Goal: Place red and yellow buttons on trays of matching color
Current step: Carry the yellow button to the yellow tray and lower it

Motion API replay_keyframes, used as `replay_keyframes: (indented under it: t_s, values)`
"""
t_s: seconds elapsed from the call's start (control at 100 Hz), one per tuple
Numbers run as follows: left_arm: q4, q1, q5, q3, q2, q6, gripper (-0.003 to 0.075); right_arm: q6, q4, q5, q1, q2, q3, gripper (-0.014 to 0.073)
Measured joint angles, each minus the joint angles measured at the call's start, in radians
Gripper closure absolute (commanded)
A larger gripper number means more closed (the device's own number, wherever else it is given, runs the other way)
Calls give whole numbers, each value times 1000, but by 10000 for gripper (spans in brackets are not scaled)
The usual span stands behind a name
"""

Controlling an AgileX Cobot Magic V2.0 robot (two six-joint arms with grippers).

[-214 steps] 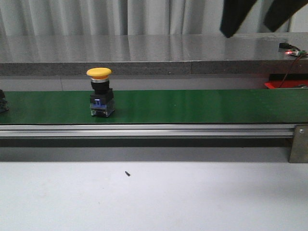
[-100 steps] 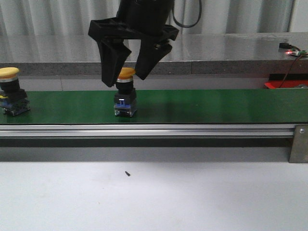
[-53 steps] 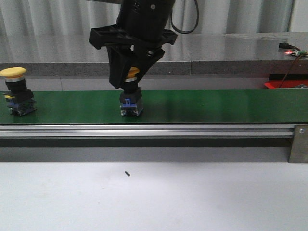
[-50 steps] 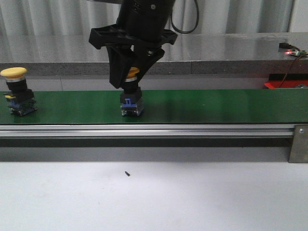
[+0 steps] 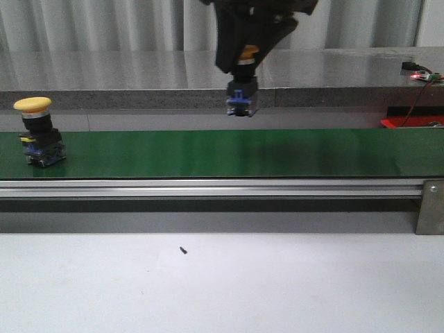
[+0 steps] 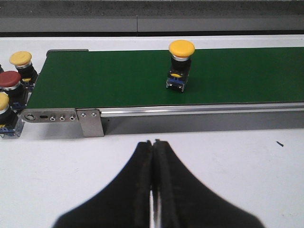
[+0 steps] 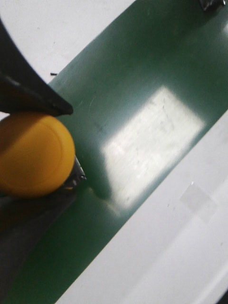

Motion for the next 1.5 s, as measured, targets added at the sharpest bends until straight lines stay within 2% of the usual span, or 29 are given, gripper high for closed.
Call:
replay_keyframes:
  t_s: [0.31, 0.72, 0.94, 1.27, 1.5]
  values:
    - [0, 0, 0, 0, 0, 0, 740, 37, 0, 41, -206, -107, 74, 476]
    - [0, 0, 0, 0, 0, 0, 740, 66, 0, -42, -499, -297, 367, 476]
    - [0, 0, 0, 0, 0, 0, 740, 83, 0, -98, -637, -338, 516, 476]
    - [0, 0, 0, 0, 0, 0, 740, 91, 0, -228, -767, -345, 693, 476]
    - [0, 0, 0, 0, 0, 0, 740, 93, 0, -368, -789, -345, 795, 476]
